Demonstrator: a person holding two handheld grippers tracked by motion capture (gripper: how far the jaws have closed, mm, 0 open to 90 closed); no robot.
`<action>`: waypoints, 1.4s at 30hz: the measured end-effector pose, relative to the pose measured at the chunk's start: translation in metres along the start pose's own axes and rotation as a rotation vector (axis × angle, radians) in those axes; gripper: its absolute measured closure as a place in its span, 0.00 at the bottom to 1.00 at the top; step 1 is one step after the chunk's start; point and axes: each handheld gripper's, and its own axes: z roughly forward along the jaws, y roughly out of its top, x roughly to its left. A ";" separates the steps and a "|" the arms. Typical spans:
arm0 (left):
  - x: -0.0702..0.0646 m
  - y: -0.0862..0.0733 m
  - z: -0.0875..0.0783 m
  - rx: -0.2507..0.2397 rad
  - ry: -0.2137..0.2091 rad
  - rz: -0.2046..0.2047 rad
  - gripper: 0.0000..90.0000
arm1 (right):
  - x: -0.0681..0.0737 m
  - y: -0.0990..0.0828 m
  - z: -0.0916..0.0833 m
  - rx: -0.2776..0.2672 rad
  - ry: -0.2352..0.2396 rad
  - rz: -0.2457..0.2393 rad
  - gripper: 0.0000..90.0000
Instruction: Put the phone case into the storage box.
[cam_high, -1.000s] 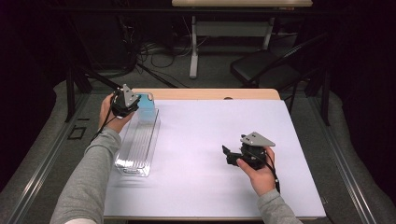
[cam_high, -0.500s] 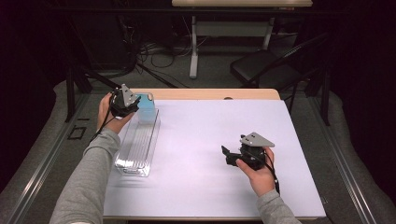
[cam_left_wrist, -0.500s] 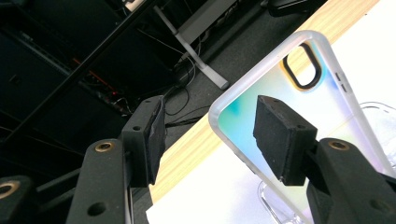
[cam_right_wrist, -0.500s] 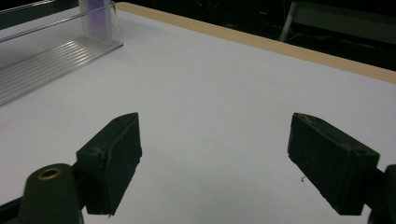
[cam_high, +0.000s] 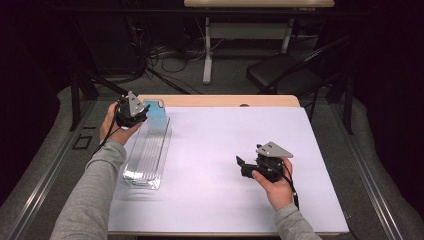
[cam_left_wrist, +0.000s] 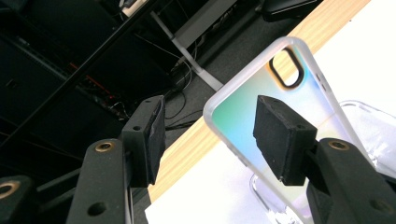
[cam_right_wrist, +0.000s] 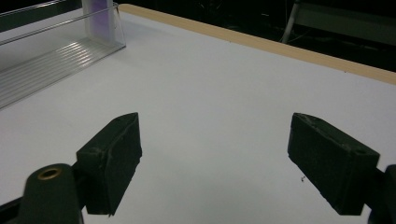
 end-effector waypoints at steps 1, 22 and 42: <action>0.000 -0.001 -0.001 0.003 0.003 -0.001 0.49 | 0.000 0.000 0.000 0.000 -0.001 -0.001 0.19; 0.012 -0.011 -0.031 -0.032 -0.074 -0.119 0.47 | 0.001 0.000 0.002 0.000 -0.016 -0.019 0.19; 0.003 0.011 -0.067 -0.003 -0.222 -0.267 0.38 | 0.001 0.002 -0.003 -0.026 -0.027 -0.029 0.17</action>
